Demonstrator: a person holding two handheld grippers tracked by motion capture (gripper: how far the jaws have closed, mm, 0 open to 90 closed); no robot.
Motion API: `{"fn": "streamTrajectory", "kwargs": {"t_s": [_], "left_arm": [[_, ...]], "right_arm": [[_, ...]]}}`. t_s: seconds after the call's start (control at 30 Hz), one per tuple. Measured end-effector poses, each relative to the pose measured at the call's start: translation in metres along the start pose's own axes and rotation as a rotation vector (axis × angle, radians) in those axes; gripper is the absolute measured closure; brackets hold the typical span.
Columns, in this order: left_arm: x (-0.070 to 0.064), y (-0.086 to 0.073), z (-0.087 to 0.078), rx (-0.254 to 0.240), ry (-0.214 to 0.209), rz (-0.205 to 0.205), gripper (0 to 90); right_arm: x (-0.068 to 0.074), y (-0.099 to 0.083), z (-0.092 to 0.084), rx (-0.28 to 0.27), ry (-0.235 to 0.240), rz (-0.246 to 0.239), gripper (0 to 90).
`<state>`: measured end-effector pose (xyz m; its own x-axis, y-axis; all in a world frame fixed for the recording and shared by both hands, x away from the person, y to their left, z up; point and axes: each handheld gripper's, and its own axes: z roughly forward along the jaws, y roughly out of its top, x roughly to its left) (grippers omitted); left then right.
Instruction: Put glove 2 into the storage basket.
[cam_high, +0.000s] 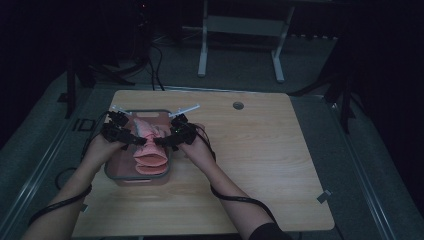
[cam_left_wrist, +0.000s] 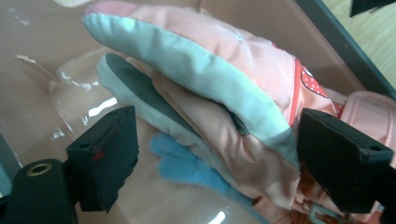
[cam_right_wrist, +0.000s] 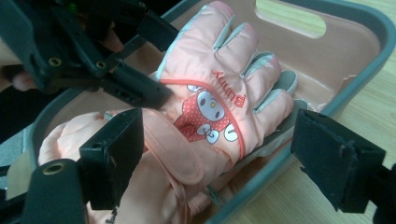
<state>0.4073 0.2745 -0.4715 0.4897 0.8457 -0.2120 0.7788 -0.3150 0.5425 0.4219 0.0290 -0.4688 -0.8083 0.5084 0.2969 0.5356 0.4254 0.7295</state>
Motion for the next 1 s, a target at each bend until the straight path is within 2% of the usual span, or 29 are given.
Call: {"fn": "streamTrajectory", "kwargs": {"t_s": [0.07, 0.2, 0.33, 0.37, 0.43, 0.5, 0.53, 0.6, 0.63, 0.67, 0.7, 0.77, 0.8, 0.83, 0.87, 0.9, 0.93, 1.0], "left_arm": [[0.001, -0.001, 0.0, -0.017, 0.011, -0.014, 1.7], [0.002, -0.002, -0.003, -0.044, 0.017, -0.019, 1.4], [-0.003, -0.003, -0.016, -0.129, 0.015, -0.005, 1.5], [-0.003, -0.003, -0.016, -0.129, 0.015, -0.005, 1.5], [-0.014, -0.003, -0.026, -0.174, 0.013, 0.018, 1.5], [-0.018, -0.003, -0.028, -0.183, 0.011, 0.03, 1.5], [-0.031, -0.004, -0.035, -0.214, 0.007, 0.062, 1.5], [-0.044, -0.005, -0.04, -0.239, 0.001, 0.087, 1.5], [-0.044, -0.005, -0.04, -0.239, 0.001, 0.087, 1.5], [-0.057, -0.006, -0.043, -0.257, -0.022, 0.11, 1.5], [-0.057, -0.006, -0.043, -0.257, -0.022, 0.11, 1.6], [-0.068, -0.006, -0.046, -0.273, -0.071, 0.114, 1.5], [-0.081, -0.006, -0.047, -0.265, -0.075, 0.149, 1.6], [-0.086, -0.005, -0.047, -0.259, -0.079, 0.168, 1.6], [-0.086, -0.005, -0.047, -0.259, -0.079, 0.168, 1.6], [-0.097, -0.004, -0.046, -0.254, -0.096, 0.189, 1.6], [-0.097, -0.004, -0.046, -0.254, -0.096, 0.189, 1.6], [-0.107, -0.002, -0.042, -0.238, -0.111, 0.211, 1.6]], "right_arm": [[-0.002, -0.001, -0.003, 0.001, -0.002, 0.0, 17.0], [-0.006, -0.003, -0.008, -0.009, 0.001, 0.015, 17.0], [-0.011, -0.005, -0.018, -0.022, 0.003, 0.015, 16.6], [-0.011, -0.006, -0.02, -0.024, 0.003, 0.016, 16.6], [-0.011, -0.006, -0.024, -0.028, 0.008, 0.022, 16.6], [-0.012, -0.007, -0.027, -0.032, 0.013, 0.018, 16.6], [-0.012, -0.008, -0.03, -0.033, 0.017, 0.016, 16.6], [-0.012, -0.009, -0.033, -0.037, 0.024, 0.011, 16.6], [-0.012, -0.01, -0.035, -0.039, 0.029, 0.006, 16.6], [-0.012, -0.012, -0.038, -0.038, 0.029, 0.001, 16.6], [-0.012, -0.012, -0.038, -0.038, 0.029, 0.001, 16.6], [-0.012, -0.014, -0.043, -0.039, 0.029, -0.004, 16.6], [-0.014, -0.017, -0.047, -0.041, 0.026, -0.001, 16.6], [-0.014, -0.018, -0.049, -0.04, 0.028, 0.001, 16.6], [-0.015, -0.02, -0.051, -0.038, 0.029, 0.001, 16.6], [-0.016, -0.021, -0.052, -0.039, 0.027, -0.002, 16.6], [-0.016, -0.021, -0.052, -0.039, 0.027, -0.002, 16.6], [-0.017, -0.024, -0.056, -0.034, 0.024, -0.007, 16.6]]}}
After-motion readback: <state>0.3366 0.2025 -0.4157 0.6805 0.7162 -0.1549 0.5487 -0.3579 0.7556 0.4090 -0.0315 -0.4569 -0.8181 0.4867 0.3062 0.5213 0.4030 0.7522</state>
